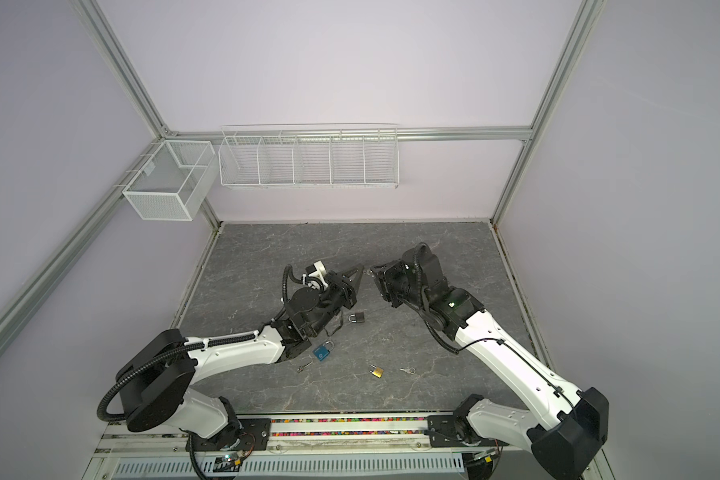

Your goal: Unlock with the key

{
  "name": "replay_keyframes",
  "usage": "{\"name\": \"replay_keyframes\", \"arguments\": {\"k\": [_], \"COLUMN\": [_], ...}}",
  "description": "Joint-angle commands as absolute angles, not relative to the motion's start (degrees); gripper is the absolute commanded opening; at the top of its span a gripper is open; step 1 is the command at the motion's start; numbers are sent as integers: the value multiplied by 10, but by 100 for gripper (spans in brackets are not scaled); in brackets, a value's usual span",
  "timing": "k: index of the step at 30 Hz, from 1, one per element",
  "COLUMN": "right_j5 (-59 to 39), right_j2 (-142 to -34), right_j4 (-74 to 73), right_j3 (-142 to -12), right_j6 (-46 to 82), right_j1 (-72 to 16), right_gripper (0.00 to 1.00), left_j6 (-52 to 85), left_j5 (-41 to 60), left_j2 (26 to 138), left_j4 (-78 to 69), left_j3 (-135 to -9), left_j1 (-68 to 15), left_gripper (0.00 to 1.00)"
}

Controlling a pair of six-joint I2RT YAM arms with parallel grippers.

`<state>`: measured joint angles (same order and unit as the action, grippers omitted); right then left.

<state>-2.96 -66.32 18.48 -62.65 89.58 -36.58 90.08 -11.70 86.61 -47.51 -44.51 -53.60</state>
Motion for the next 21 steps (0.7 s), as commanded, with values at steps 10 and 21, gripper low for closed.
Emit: {"name": "replay_keyframes", "arguments": {"k": [10, 21], "right_j5": [-297, -451], "right_j2": [-655, -585], "right_j4": [126, -47], "right_j3": [-675, -598], "right_j6": [503, 432], "right_j1": [-284, -259], "right_gripper": [67, 64], "left_j6": [648, 507], "left_j5": [115, 222], "left_j2": [775, 749], "left_j4": [-302, -217], "left_j3": [-526, -617], "left_j1": [-446, -446], "left_gripper": [0, 0]}}
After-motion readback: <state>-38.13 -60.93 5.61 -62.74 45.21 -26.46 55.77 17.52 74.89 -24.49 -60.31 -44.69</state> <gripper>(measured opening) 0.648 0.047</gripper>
